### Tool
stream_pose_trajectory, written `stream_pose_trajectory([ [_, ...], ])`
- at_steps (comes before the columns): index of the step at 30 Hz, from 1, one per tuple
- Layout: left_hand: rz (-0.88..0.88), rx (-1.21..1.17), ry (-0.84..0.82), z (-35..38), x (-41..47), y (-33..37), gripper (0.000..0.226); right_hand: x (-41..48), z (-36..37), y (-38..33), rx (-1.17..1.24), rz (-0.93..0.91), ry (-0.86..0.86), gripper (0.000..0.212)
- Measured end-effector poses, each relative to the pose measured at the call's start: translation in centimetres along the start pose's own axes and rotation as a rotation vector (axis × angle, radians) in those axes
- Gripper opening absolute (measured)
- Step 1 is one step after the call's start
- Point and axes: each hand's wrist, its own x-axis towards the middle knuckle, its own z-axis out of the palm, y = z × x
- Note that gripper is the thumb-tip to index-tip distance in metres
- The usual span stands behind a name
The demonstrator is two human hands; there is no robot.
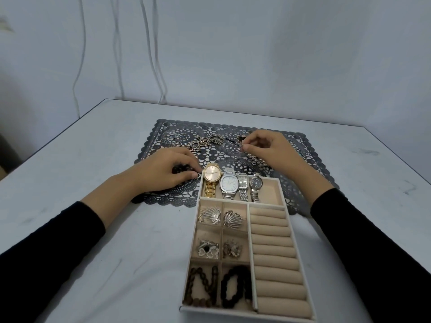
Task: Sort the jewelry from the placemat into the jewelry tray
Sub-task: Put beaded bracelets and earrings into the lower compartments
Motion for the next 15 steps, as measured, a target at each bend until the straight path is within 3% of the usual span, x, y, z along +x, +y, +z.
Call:
stream_pose_trajectory([
  [15,-0.059,-0.028,0.043,0.4,-0.5,0.5,0.006,-1.8,0.0,-0.5,0.076,0.052,0.068,0.011],
])
